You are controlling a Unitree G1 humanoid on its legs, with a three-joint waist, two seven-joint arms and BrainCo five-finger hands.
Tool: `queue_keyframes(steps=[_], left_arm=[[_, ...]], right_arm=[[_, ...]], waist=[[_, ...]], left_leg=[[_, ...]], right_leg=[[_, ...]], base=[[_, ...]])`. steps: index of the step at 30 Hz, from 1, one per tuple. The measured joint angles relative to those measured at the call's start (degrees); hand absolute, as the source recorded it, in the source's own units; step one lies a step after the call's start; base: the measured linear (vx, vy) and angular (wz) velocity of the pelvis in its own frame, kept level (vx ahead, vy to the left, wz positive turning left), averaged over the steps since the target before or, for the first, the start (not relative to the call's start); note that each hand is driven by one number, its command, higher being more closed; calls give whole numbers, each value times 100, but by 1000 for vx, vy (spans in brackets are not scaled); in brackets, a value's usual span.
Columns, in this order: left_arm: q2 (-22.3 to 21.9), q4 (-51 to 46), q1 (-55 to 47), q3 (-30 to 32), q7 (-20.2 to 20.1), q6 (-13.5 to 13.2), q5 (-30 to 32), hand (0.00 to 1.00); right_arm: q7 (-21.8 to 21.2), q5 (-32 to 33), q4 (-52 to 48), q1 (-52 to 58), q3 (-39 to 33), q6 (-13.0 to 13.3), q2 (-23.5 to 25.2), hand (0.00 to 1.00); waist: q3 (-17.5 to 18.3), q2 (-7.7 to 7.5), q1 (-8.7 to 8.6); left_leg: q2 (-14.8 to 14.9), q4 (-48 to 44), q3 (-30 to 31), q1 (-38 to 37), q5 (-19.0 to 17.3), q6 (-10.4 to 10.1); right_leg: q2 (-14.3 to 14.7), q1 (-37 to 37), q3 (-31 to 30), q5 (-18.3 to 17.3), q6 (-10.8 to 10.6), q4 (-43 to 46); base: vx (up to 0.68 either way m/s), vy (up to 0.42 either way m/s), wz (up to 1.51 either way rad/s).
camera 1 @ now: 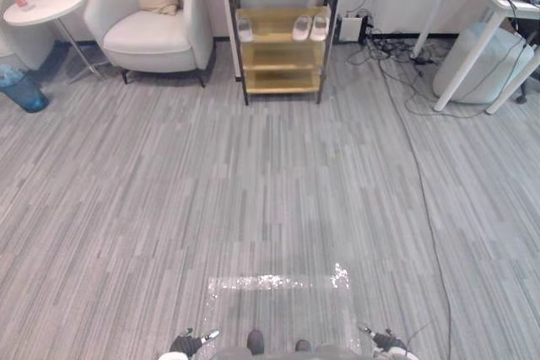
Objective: Organize the slippers on the shoe rack
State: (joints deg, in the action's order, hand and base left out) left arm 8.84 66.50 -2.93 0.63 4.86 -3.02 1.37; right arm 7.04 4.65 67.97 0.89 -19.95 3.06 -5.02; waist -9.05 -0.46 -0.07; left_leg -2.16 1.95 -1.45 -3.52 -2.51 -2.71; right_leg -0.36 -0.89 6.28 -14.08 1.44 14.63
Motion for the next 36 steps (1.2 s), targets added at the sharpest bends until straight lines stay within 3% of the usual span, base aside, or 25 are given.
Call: queue_keyframes(steps=[3,6,7,10,12,13,14,15,16,17,18,19,20,21,23,24,26,27,28,29,31,33,34,35,36], left_arm=[[-19,-198,-58,223,7,6,-37,0],[-89,-502,-128,508,27,14,-45,0],[-95,-519,-133,508,31,12,-45,0],[-126,-523,-109,505,81,12,-80,0],[-184,-522,-105,490,141,8,-144,0],[-197,-501,-111,468,145,7,-145,0],[-141,-429,-116,445,139,12,-145,0],[-69,-324,-142,458,145,21,-142,0],[-75,-325,-146,479,152,29,-143,0],[-80,-332,-159,504,156,34,-142,0],[-71,-354,-167,486,157,50,-142,0],[-71,-359,-166,468,157,67,-140,0],[-62,-359,-128,438,158,92,-143,0],[-74,-385,-47,371,163,92,-152,0],[-115,-389,12,280,167,93,-160,0],[-133,-393,82,234,168,92,-164,0],[-155,-392,234,103,179,79,-222,0],[-190,-390,350,-45,180,68,-257,0],[-263,-381,418,-210,158,43,-265,0],[-317,-366,422,-241,151,25,-265,0],[-584,-224,444,-205,129,-12,-263,0],[-674,-243,474,26,122,-6,-259,0],[-751,-322,479,295,138,-2,-263,0],[-765,-372,475,329,141,-2,-263,0],[-778,-473,471,338,134,-14,-265,0]], right_arm=[[28,10,-315,259,122,-1,58,0],[53,44,-510,428,515,13,46,0],[67,46,-517,439,541,12,41,0],[80,45,-674,363,593,-11,20,0],[77,44,-656,302,661,-14,-24,0],[74,39,-610,260,661,-17,-27,0],[72,38,-578,232,662,-24,10,0],[46,29,-552,204,652,-27,101,0],[40,29,-572,208,644,-30,119,0],[21,9,-612,256,649,-30,160,0],[-11,-4,-641,246,660,-27,204,0],[-27,-7,-661,233,667,-21,211,0],[-28,-10,-724,233,668,1,240,0],[-26,-14,-860,244,673,17,250,0],[-23,-10,-903,220,670,65,242,0],[-18,-13,-919,148,667,84,240,0],[-22,-4,-860,98,653,104,253,0],[-21,1,-838,33,650,103,214,0],[-17,-1,-756,12,649,90,164,0],[-20,11,-667,29,626,92,142,0],[27,25,-512,-10,369,73,11,0],[47,52,-429,27,194,63,-12,0],[65,108,-466,92,252,61,-21,0],[67,167,-500,121,299,61,-23,0],[84,257,-662,182,446,50,-20,0]], waist=[[-83,-85,72],[-124,-81,77],[-132,-68,80],[-120,-7,160],[-53,60,302],[-19,56,361],[56,-56,393],[193,-139,361],[199,-152,357],[210,-185,368],[196,-204,350],[195,-196,336],[184,-196,323],[166,-164,325],[137,-51,320],[90,23,310],[113,-49,254],[120,-63,157],[150,-122,24],[152,-122,-21],[150,79,-19],[97,176,-8],[88,186,2],[68,175,9],[32,156,37]], left_leg=[[87,-1524,-460,503,-705,-207],[488,-4052,-1151,1594,-952,18],[594,-4253,-1274,1700,-997,17],[753,-3811,-1697,1991,-1056,-41],[506,-2364,-1704,2051,-656,-133],[431,-2117,-1570,2060,-284,-13],[226,-2054,-1525,2058,-245,316],[60,-2071,-1561,2037,-484,536],[37,-2099,-1633,1979,-542,549],[-41,-2093,-1724,1782,-673,596],[-128,-2023,-1737,1409,-812,671],[-132,-2002,-1722,1264,-868,672],[-129,-1991,-1674,974,-915,712],[-66,-1843,-1669,535,-923,711],[63,-1501,-1664,65,-974,641],[143,-1195,-1675,-280,-994,605],[199,-987,-1636,-472,-995,602],[263,-986,-1496,-460,-1046,514],[222,-961,-1256,-465,-1202,248],[228,-976,-1123,-485,-1289,115],[460,-1206,-963,-544,-1357,-13],[627,-2204,-891,-199,-1296,-129],[810,-3501,-900,290,-1027,-460],[922,-3990,-905,499,-855,-476],[1180,-4875,-1073,862,-897,-326]], right_leg=[[-113,-108,-102,-387,111,586],[-131,42,-137,-672,219,839],[-128,131,-152,-706,200,847],[-117,374,-324,-775,96,613],[-132,508,-500,-798,20,220],[-139,521,-604,-858,19,151],[-220,512,-797,-898,-44,66],[-425,444,-861,-944,-215,326],[-471,346,-982,-966,-268,629],[-531,117,-1152,-958,-574,1397],[-587,-308,-1176,-665,-1269,2755],[-593,-499,-1166,-534,-1474,3302],[-617,-772,-1041,-441,-1480,4128],[-728,-1072,-732,-383,-1193,4718],[-787,-1345,-367,-460,-845,4684],[-785,-1539,-155,-551,-696,4317],[-770,-1879,-20,-540,-599,3146],[-704,-1959,-46,-270,-616,2074],[-615,-1906,-235,570,-563,831],[-601,-1891,-250,986,-442,840],[-505,-1834,-133,690,-235,1076],[-469,-1629,-25,496,-97,1101],[-460,-1386,20,353,-15,1040],[-463,-1264,44,281,32,1004],[-445,-971,92,107,107,961]], base=[[18,-50,-14],[115,-72,-8],[187,-9,-12],[209,46,-21],[302,158,-39],[333,216,-57],[435,202,-39],[592,219,-24],[541,156,-12],[644,199,-19],[432,137,-20],[491,149,-10],[406,75,-13],[406,75,-12],[361,20,-22],[456,-41,-18],[271,-81,15],[301,-189,61],[358,-232,69],[406,-253,56],[335,-184,21],[386,-243,8],[342,-225,10],[373,-214,13],[230,-118,14]])
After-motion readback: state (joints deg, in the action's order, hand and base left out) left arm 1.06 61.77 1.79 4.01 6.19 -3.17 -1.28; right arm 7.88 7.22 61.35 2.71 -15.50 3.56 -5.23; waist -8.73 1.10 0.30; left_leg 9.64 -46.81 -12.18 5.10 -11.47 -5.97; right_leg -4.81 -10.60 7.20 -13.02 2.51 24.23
